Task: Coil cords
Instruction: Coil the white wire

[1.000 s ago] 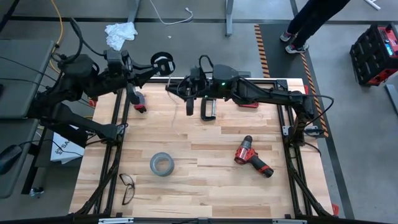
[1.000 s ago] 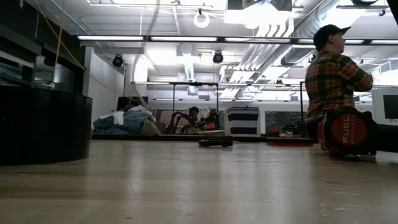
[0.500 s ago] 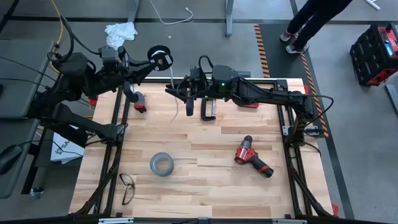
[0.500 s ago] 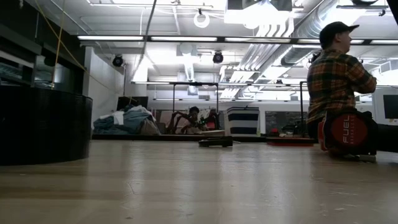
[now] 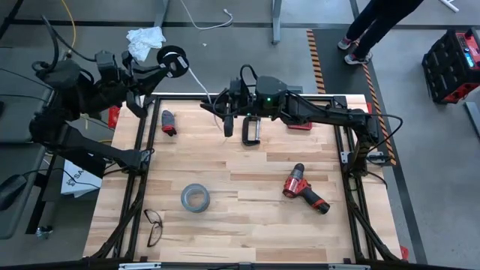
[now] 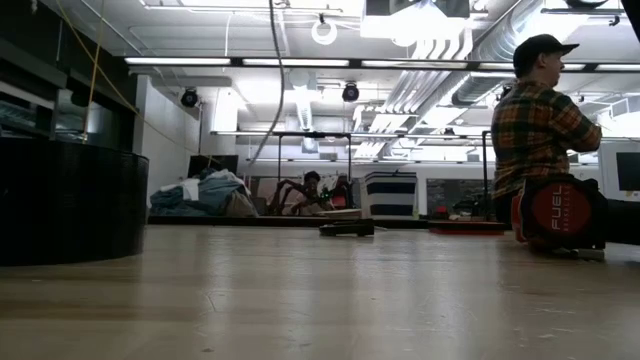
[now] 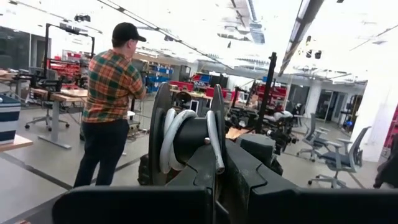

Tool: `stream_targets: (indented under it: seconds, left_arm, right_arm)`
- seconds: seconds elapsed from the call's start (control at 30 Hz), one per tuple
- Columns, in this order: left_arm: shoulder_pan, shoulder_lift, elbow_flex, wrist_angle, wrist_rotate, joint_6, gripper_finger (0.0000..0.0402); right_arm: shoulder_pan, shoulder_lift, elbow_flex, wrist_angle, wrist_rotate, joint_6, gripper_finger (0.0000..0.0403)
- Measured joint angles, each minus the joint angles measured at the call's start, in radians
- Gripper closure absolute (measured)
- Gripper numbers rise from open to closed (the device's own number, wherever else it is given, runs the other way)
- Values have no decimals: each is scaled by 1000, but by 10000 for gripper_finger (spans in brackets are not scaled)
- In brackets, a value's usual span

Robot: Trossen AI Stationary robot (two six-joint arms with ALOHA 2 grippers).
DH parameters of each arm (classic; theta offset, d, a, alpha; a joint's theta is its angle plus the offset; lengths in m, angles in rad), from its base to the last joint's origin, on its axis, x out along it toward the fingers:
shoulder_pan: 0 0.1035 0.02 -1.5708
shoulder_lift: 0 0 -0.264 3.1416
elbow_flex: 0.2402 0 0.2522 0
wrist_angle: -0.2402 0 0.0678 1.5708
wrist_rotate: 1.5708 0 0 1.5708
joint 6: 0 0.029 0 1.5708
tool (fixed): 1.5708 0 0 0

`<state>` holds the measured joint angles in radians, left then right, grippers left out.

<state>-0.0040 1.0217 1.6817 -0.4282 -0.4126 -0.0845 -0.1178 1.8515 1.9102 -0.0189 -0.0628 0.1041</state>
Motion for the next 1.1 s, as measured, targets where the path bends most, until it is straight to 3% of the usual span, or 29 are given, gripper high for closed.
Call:
stream_targets:
  seconds: [0.23,0.9,1.1]
  left_arm:
    - [-1,-14,0,-41,39,-40,397]
    - [-1,-10,-1,-38,34,-44,397]
    - [-1,-10,-1,-37,34,-43,397]
  right_arm:
    - [-20,0,0,3,60,0,334]
    - [-28,-2,1,29,60,0,335]
    - [-28,-2,1,22,60,-33,363]
